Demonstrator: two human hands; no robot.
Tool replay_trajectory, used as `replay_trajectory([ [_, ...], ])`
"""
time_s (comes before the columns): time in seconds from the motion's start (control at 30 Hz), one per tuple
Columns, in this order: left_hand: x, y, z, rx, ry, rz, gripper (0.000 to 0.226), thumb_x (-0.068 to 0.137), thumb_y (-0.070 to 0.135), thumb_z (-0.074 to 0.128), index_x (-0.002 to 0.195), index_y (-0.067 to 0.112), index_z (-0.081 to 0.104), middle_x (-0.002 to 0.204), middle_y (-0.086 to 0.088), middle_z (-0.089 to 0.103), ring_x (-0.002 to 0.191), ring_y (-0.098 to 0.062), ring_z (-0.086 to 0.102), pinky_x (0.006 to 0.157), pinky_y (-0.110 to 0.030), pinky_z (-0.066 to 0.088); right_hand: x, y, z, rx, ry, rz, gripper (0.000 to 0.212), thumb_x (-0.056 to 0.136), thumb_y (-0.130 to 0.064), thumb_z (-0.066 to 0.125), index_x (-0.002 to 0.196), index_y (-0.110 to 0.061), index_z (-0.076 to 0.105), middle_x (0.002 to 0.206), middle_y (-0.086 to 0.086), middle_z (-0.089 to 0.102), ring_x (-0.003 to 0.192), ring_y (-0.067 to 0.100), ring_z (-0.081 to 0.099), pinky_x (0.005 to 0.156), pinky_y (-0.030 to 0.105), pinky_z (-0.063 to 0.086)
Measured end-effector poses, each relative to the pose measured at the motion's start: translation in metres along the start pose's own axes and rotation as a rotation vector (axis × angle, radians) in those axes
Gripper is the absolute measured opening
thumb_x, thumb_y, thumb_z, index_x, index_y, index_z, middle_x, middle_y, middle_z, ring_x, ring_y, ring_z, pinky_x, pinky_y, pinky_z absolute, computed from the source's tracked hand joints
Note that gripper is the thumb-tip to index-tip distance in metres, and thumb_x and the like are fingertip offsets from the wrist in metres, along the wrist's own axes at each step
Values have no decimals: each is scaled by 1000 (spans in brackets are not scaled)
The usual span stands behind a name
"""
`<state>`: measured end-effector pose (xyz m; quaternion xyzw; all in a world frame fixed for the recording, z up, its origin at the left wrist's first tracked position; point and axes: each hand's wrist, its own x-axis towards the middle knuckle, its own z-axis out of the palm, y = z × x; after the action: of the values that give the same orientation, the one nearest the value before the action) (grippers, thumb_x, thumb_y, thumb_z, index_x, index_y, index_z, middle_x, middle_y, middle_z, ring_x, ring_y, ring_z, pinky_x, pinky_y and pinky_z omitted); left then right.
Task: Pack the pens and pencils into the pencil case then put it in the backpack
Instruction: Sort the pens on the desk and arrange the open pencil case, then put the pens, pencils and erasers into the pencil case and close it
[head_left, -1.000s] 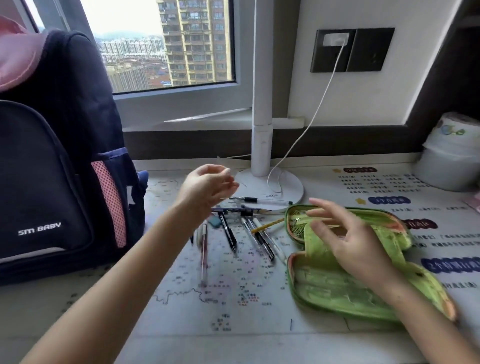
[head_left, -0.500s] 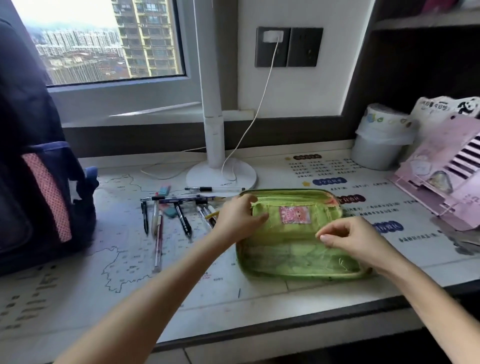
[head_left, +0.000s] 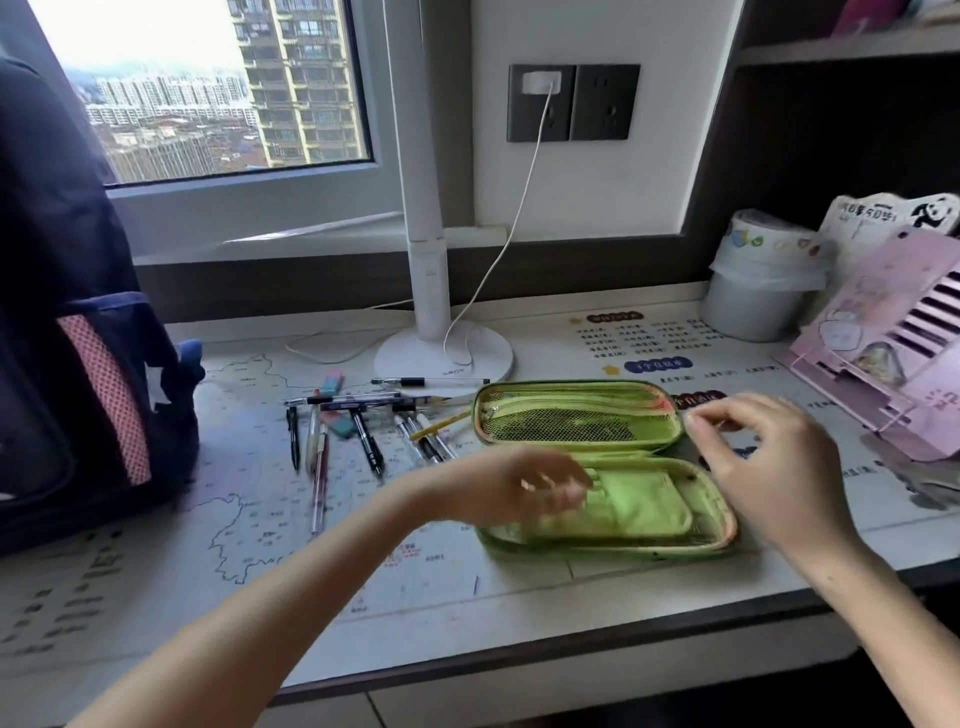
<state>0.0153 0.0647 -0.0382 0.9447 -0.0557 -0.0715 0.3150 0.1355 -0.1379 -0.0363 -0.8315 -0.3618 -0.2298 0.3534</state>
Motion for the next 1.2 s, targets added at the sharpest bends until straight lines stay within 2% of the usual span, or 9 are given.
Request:
replay_trajectory([
  [0.07,-10,-6,10,195,-161,65,40,97,35,38,129,15,51,139,-1,49,124,-12,45,104,-28,35,3,-5,-2,19,16,4,3,79,-8,69,79,-10,72,76,2,69,74,17,58,70,27,39],
  [0.17,-21,-10,16,160,-63,43,40,96,36,39,124,14,57,132,-3,56,120,-15,51,103,-33,39,5,-21,9,85,-81,-21,3,80,-10,69,81,-11,72,76,0,68,73,16,60,69,30,45],
  [0.37,-63,-52,-4,87,735,-355,15,90,23,55,92,16,68,86,3,68,77,-13,62,73,-32,53,9,-77,75,178,-334,-171,12,85,-25,64,86,-17,73,84,-4,71,84,16,59,76,29,43],
  [0.47,-89,-84,-13,145,924,-650,13,87,22,57,85,14,67,81,1,65,75,-17,58,64,-28,43,15,-102,125,-2,-397,-342,16,85,-27,61,93,-17,71,89,1,70,89,24,57,78,33,39],
  [0.7,-113,-108,-20,100,900,-810,12,86,23,56,87,14,64,81,-3,64,75,-19,55,58,-28,36,42,-131,179,-510,-526,-552,19,84,-8,51,92,-13,67,96,6,59,97,25,49,82,36,34],
  [0.77,-113,-109,-20,67,903,-782,15,88,23,54,88,12,65,82,-4,67,77,-21,59,62,-29,43,50,-133,182,-536,-467,-616,8,71,-9,67,75,-15,69,79,5,64,81,23,56,73,33,40],
  [0.87,-109,-102,-25,-195,944,-715,28,94,29,48,86,8,64,78,-8,69,71,-22,62,65,-32,48,51,-134,179,-319,-335,-677,21,55,-4,79,60,-17,64,50,-2,60,49,18,57,56,26,42],
  [1.03,-102,-69,-36,-1008,659,-597,51,96,46,29,94,5,60,59,-6,60,46,-13,51,46,-21,38,13,-154,150,-45,-96,-861,8,80,-9,65,81,-17,64,64,-3,58,62,18,52,65,31,37],
  [1.2,-100,-41,-27,-806,379,-479,42,92,38,43,89,0,60,55,-1,44,48,-12,34,44,-20,27,-4,-125,127,-107,-15,-840,4,83,-20,69,80,-18,68,62,-3,53,65,21,49,64,33,35],
])
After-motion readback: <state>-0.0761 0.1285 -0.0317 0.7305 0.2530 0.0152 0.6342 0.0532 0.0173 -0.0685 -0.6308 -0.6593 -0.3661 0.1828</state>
